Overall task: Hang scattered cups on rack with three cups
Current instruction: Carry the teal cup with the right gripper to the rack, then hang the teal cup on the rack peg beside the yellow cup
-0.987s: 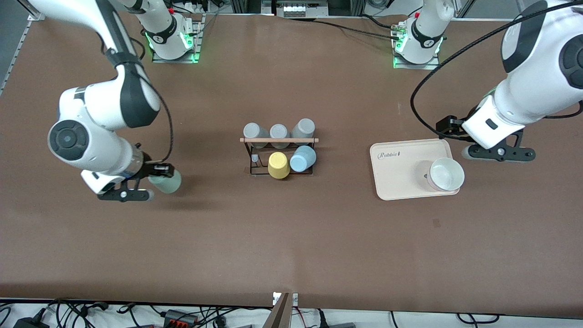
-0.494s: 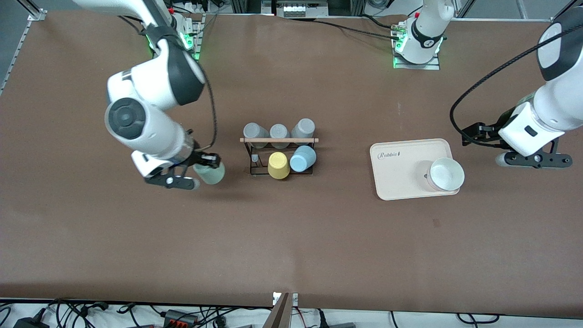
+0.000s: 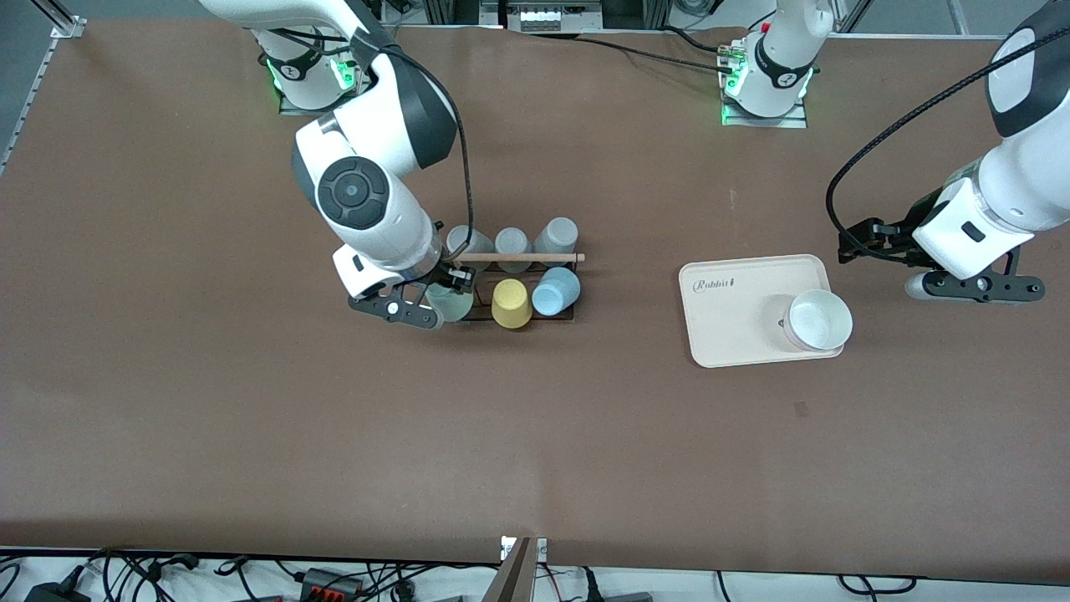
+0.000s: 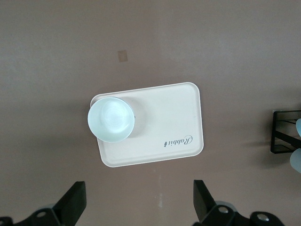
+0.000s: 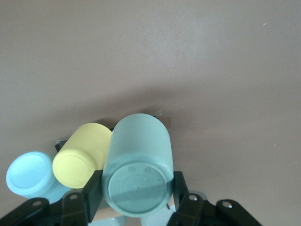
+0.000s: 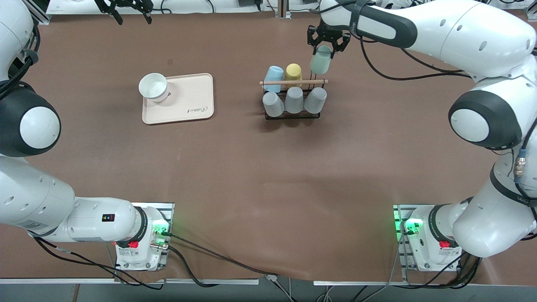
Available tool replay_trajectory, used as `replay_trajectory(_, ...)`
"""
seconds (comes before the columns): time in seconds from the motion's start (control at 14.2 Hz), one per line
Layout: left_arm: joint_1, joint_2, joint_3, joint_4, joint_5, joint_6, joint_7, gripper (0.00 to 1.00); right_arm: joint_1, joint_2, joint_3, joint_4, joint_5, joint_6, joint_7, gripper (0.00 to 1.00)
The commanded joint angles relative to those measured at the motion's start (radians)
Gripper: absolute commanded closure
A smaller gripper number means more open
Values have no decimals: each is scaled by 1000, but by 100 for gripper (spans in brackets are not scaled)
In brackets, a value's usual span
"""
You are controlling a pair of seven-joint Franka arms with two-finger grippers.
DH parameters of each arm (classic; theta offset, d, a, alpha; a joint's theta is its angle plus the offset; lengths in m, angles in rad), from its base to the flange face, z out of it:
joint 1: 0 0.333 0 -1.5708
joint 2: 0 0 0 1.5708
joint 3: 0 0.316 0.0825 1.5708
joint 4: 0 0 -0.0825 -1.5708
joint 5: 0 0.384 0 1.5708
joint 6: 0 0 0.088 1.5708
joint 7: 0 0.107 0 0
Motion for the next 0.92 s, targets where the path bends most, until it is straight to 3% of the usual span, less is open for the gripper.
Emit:
replay_trajectory(0.0, 35, -26, 2, -41, 1, 70, -4, 0, 24, 47, -11, 47, 3, -16, 61, 69)
replay_trajectory(0.71, 35, -32, -10, -25, 59, -28, -10, 0, 52, 135, -11, 39, -37, 48, 70, 66)
replay_trajectory(0.78, 35, -30, -8, -21, 60, -22, -10, 0, 52, 136, -11, 39, -37, 51, 70, 62)
replay_trajectory(0.85, 35, -29, -8, -21, 60, -4, -10, 0, 50, 136, -11, 39, -35, 50, 69, 43)
